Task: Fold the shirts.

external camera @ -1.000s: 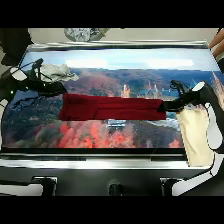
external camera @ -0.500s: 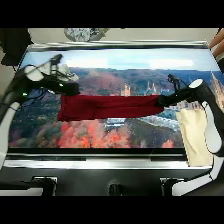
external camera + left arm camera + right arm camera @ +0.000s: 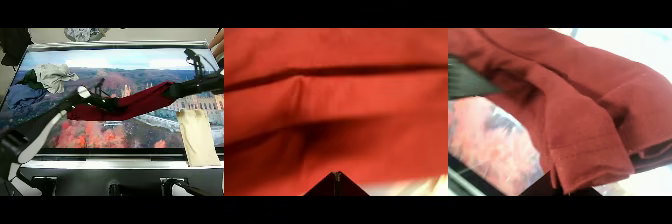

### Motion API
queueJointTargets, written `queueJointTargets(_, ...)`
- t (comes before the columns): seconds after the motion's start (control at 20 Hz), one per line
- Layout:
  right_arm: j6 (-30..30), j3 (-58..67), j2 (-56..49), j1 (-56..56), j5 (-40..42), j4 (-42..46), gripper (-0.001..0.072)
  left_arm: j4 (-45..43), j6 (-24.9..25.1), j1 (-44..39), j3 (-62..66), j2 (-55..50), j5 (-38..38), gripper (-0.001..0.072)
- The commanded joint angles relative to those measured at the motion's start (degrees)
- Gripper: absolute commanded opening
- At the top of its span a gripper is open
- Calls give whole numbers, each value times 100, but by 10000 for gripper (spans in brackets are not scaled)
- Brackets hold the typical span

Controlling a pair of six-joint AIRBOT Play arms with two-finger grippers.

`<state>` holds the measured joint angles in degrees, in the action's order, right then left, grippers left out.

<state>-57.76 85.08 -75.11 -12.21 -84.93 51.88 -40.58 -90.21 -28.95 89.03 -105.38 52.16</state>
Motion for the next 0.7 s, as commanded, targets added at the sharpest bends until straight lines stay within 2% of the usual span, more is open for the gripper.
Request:
queueJointTargets(0.0, -57, 7, 761, 2, -586, -13, 52, 1464, 98, -492, 37, -494, -778, 30)
queueJointTargets(0.15, -55, 7, 1239, 2, -616, 26, 53, 2216, 306, -920, 323, -898, -826, 30)
queueJointTargets(0.35, -55, 7, 1263, 4, -170, 15, 53, 2173, 699, -988, 557, -964, -750, 27)
queueJointTargets(0.5, -48, 7, 885, 232, 81, -313, 53, 745, 599, -396, 555, -431, -116, 26)
queueJointTargets(0.65, -2, 9, 369, 1130, 835, -560, 53, -916, 455, 404, 555, 570, 728, 27)
